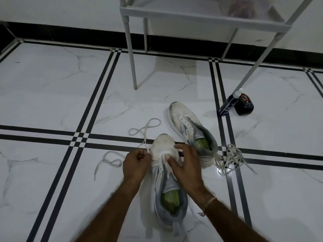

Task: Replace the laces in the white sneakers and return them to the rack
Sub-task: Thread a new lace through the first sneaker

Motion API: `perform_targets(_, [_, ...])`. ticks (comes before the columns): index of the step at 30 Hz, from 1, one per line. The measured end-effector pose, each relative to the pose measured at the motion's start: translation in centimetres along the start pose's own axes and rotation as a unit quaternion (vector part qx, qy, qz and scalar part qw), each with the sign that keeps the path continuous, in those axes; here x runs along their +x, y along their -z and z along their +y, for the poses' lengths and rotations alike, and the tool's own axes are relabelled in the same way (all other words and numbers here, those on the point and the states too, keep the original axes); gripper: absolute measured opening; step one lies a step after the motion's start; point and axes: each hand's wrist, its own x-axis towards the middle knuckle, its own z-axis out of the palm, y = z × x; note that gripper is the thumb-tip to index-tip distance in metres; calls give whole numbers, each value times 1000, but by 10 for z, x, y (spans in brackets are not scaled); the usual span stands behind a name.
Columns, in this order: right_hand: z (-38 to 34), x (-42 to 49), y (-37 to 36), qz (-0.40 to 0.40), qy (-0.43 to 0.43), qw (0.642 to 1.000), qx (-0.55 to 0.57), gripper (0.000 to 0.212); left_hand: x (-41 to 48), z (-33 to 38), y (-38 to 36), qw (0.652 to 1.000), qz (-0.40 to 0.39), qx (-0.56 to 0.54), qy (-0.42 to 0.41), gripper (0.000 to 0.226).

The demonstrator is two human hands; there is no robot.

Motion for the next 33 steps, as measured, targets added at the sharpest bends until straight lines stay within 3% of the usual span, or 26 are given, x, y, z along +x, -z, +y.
perform_targets(2, [-12, 5, -2, 5, 73, 997, -23, 32, -4, 9, 4, 992, -42, -119, 23, 16])
perform_targets(4, [-28, 12, -9, -80, 75, 992, -67, 34, -10, 24, 5, 971, -118, -206, 26, 17])
perform_targets(7, [-43, 20, -18, -146, 50, 983, -102, 19, -19, 47, 7, 969, -142, -195, -56, 16])
perform_targets(10, [-57, 29, -2, -150, -25, 981, 121, 33, -20, 49, 11, 969, -157, -169, -94, 28])
perform_targets(13, [-78, 42, 27, -176, -107, 925, 320, 29, -25, 47, 14, 952, -268, -105, -99, 38])
perform_targets(15, [-79, 56, 49, -142, -180, 878, 420, 23, -18, 43, 17, 956, -241, -150, -82, 35])
perform_targets(16, [-74, 63, 60, -118, -207, 851, 468, 22, -10, 36, 21, 954, -203, -218, -23, 35])
perform_targets(18, [-60, 71, 78, -80, -241, 802, 540, 23, 8, 26, 27, 884, -121, -425, 154, 36])
perform_targets(19, [-55, 71, 83, -76, -250, 794, 550, 23, 17, 20, 30, 861, -60, -459, 208, 35])
perform_targets(20, [-51, 68, 84, -82, -255, 799, 538, 23, 19, 14, 28, 882, 15, -417, 216, 32])
perform_targets(21, [-50, 64, 83, -101, -255, 813, 513, 22, 15, 12, 27, 932, 96, -305, 170, 28])
perform_targets(22, [-51, 59, 79, -127, -254, 829, 482, 21, 9, 14, 24, 968, 179, -163, 66, 30])
perform_targets(23, [-55, 54, 73, -158, -256, 841, 449, 20, 1, 17, 20, 975, 200, -33, -94, 32])
perform_targets(24, [-59, 49, 66, -193, -258, 847, 423, 21, -5, 22, 13, 960, 143, 47, -237, 33])
perform_targets(25, [-63, 45, 59, -224, -258, 847, 407, 22, -12, 32, 4, 950, 45, 64, -303, 29])
perform_targets(27, [-70, 42, 49, -247, -263, 839, 406, 23, -23, 48, -10, 945, -143, 29, -292, 17])
perform_targets(28, [-70, 43, 49, -235, -272, 834, 419, 23, -21, 48, -11, 942, -173, 23, -286, 14])
perform_targets(30, [-66, 49, 53, -195, -289, 822, 451, 21, -9, 42, 0, 946, -146, 18, -290, 20])
perform_targets(33, [-56, 54, 61, -153, -291, 828, 455, 20, 19, 18, 39, 971, -27, -10, -236, 35])
